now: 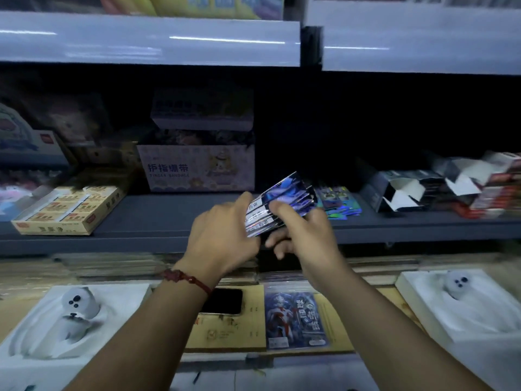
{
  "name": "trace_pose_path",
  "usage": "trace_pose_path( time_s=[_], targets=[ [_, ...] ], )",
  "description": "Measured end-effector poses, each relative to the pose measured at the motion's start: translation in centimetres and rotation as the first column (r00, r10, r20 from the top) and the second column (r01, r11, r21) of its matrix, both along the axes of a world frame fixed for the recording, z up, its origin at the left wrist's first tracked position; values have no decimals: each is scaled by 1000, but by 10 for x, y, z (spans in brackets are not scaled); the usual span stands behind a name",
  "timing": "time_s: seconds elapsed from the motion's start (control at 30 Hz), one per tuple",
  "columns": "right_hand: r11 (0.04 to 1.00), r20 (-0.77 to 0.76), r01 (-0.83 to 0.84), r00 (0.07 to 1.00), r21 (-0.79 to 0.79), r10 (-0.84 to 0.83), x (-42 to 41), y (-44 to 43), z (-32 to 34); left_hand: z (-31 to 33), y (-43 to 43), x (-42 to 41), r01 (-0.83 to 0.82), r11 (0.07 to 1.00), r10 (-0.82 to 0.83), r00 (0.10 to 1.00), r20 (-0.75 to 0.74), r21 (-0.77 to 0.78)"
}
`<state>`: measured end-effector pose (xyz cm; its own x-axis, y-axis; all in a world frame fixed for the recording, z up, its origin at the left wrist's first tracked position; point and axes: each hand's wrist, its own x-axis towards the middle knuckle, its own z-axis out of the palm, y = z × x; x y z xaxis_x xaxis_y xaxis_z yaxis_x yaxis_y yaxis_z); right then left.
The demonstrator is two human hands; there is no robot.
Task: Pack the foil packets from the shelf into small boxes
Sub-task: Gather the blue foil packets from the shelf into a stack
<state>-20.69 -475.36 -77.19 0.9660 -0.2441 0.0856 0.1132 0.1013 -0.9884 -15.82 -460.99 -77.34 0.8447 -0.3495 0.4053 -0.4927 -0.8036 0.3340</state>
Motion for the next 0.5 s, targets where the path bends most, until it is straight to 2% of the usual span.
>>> trace_pose_path(
  time_s=[0.2,0.37,0.5],
  targets=[
    [977,-86,42,996,211,-24,-41,-23,0,-3,-37,-31,47,993,-61,989,131,107],
    [978,-34,75,997,193,-70,-54,-39,6,3,-61,-39,53,993,-71,981,179,102],
    [942,-75,283,959,182,-274,-57,-47,3,2,-84,-49,47,977,-94,971,220,210]
  ],
)
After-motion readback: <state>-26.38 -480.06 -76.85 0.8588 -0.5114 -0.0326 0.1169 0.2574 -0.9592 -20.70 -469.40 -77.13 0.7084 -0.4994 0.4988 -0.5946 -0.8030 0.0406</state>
